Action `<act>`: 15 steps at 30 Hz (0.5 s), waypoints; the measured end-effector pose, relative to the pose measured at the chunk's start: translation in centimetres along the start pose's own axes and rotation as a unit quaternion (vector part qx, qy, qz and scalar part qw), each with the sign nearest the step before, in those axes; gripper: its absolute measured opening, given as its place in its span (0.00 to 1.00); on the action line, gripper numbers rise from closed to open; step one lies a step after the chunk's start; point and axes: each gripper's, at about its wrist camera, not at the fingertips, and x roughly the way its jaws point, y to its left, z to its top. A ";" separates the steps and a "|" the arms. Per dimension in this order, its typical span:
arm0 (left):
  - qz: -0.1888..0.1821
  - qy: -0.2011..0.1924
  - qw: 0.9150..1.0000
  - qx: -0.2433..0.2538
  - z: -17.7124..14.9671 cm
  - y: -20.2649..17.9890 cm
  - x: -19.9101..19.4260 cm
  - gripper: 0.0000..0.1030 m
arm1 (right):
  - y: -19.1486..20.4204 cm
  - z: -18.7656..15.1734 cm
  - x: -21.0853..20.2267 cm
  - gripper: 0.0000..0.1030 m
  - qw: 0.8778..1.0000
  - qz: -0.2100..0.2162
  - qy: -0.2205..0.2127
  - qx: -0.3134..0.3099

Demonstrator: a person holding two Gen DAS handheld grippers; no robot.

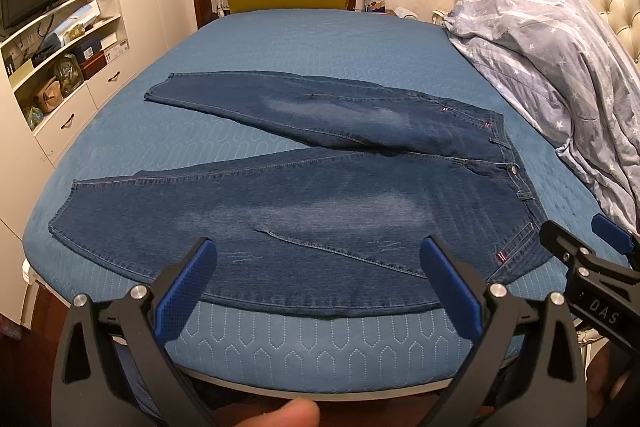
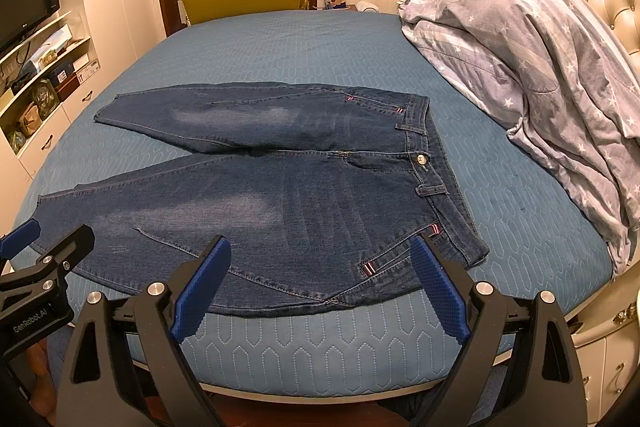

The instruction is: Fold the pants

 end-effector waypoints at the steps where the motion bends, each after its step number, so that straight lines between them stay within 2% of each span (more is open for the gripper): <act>1: 0.000 0.000 1.000 0.000 0.0 0.0 0.0 0.99 | 0.0 0.0 0.0 0.85 1.000 0.000 0.000 0.000; 15: 0.001 0.000 1.000 0.000 -0.2 -0.1 -0.2 0.99 | 0.0 0.0 0.0 0.85 1.000 0.000 0.000 0.000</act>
